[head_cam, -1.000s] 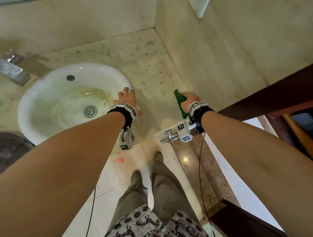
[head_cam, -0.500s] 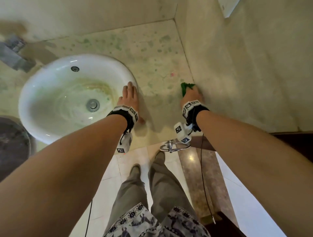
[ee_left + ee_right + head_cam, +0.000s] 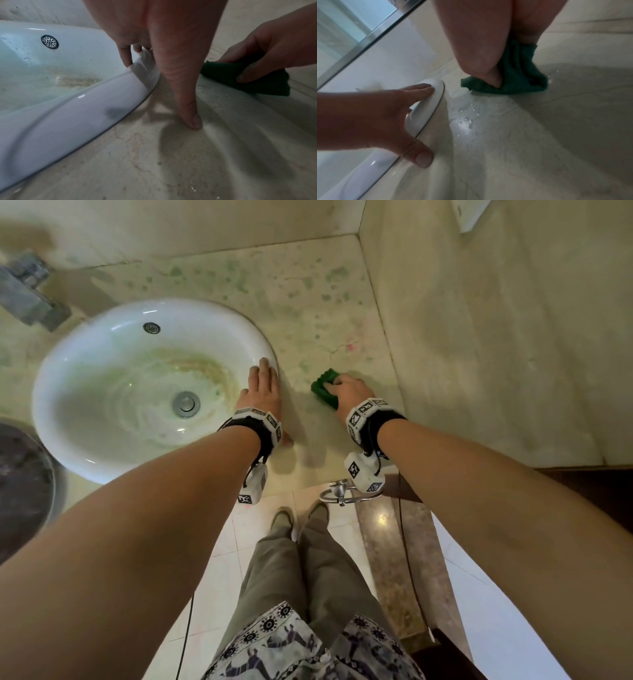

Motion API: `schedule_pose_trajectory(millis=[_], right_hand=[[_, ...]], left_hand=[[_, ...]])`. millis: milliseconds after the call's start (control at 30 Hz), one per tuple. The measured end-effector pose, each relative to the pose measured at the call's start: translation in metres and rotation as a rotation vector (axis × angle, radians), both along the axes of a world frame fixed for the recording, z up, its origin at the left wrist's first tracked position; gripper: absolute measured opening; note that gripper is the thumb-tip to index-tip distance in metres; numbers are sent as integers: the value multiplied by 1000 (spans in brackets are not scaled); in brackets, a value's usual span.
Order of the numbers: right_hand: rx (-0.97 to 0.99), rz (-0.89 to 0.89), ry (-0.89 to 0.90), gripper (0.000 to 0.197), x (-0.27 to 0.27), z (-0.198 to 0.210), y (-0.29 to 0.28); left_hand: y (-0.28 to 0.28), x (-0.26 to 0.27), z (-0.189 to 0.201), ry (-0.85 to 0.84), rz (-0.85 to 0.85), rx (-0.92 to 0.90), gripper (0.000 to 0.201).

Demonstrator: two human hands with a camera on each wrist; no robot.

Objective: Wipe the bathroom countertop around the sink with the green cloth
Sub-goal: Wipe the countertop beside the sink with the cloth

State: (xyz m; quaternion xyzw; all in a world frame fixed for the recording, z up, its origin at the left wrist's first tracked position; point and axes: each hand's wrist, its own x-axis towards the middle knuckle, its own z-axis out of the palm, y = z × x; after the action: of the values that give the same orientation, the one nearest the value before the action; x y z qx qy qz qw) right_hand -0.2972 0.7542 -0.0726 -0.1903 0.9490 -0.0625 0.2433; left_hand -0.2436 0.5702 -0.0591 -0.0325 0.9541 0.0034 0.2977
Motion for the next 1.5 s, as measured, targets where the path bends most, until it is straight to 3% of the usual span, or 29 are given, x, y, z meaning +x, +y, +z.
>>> schedule_pose_trajectory(millis=[300,400,500,633,833,1033,1233,1333,1500], right_hand=[[-64,37,-98,60,30,-5,8],[-86,-72,-64,54,37,-9,24],[-57,-271,5,63,37,-18,42],[-34,-527,-34,49,22,-21,36],[-36,-322,-13,70,4,-14,-4],[-30,-26,2,71,15,-10,-32],[-11,237,5,61,36,-13,-3],[-17,76,-22,52,35,-16,22],[29,-371,3,66,15,-21,51]], left_hand=[[1,0,7,-35,-21,-11,156],[-1,2,6,-15,-38,2,155],[-5,3,3,-13,-37,29,154],[-9,4,-1,27,-32,62,152],[-12,3,-4,20,-31,86,154],[-11,4,-3,13,-23,86,156],[-9,0,0,-17,-3,85,157],[-8,2,2,-6,-12,70,157],[-6,2,3,-14,-9,64,157]])
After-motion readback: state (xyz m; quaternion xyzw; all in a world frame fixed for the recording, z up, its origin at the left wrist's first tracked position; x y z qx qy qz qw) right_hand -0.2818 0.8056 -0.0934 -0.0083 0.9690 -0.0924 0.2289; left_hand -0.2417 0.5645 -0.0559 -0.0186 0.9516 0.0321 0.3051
